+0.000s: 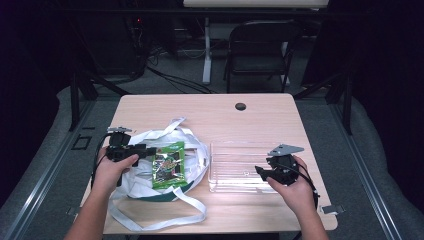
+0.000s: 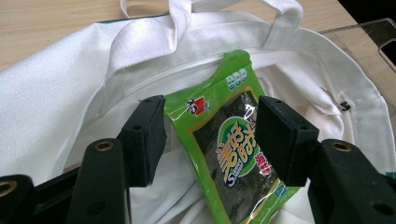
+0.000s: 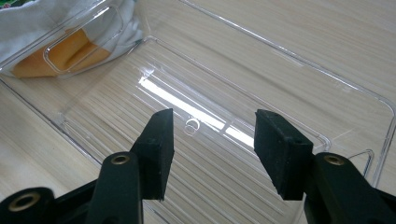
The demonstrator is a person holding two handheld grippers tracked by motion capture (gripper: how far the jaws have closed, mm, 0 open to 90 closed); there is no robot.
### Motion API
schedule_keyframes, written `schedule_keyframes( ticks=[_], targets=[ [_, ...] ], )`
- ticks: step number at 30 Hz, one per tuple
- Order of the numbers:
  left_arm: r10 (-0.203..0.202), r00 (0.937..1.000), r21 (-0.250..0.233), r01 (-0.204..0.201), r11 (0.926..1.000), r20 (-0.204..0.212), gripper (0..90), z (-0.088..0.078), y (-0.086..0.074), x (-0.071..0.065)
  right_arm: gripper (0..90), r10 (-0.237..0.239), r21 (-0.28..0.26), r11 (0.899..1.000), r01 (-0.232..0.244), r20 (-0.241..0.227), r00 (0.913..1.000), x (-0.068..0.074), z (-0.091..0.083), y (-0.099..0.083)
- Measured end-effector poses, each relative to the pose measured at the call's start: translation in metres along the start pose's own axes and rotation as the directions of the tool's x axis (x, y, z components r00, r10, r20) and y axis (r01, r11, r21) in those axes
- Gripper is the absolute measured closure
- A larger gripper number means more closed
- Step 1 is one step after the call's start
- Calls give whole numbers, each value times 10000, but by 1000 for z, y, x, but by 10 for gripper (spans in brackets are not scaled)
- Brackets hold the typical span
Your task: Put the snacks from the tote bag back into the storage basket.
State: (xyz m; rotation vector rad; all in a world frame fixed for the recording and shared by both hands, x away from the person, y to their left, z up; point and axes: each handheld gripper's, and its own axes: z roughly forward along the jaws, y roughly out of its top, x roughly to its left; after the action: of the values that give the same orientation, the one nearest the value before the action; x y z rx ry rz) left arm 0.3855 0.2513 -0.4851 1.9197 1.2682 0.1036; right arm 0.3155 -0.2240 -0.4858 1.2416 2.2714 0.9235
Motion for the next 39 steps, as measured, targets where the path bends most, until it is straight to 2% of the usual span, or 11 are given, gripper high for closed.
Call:
schedule_keyframes(
  ticks=[7, 13, 23, 27, 32, 39],
  targets=[
    [-47, 10000, 235, 46, 9997, 39, 428, 5, -1, -1, 470, 91, -119, 9999, -90, 68, 9999, 0, -1, 0],
    [-348, 9985, 269, 337, 9991, 433, 417, 8, -2, -2, 466, 43, -187, 9998, -41, 107, 9999, 1, -1, 0],
    [-313, 9994, 448, 306, 9985, 156, 406, 11, -5, -2, 465, 70, -271, 9996, -68, 87, 9999, 1, -2, 1],
    [-384, 9991, 557, 373, 9977, 177, 410, 13, -6, -2, 465, 0, -265, 9996, 2, 83, 10000, 2, -1, 2],
    [-770, 9966, 731, 746, 9945, 306, 413, 19, -9, 2, 464, -48, -182, 9998, 49, 41, 10000, 3, 0, 3],
    [-933, 9950, 832, 900, 9925, 359, 409, 28, -12, 6, 464, -51, -195, 9998, 52, 49, 10000, 4, 1, 2]
  ],
)
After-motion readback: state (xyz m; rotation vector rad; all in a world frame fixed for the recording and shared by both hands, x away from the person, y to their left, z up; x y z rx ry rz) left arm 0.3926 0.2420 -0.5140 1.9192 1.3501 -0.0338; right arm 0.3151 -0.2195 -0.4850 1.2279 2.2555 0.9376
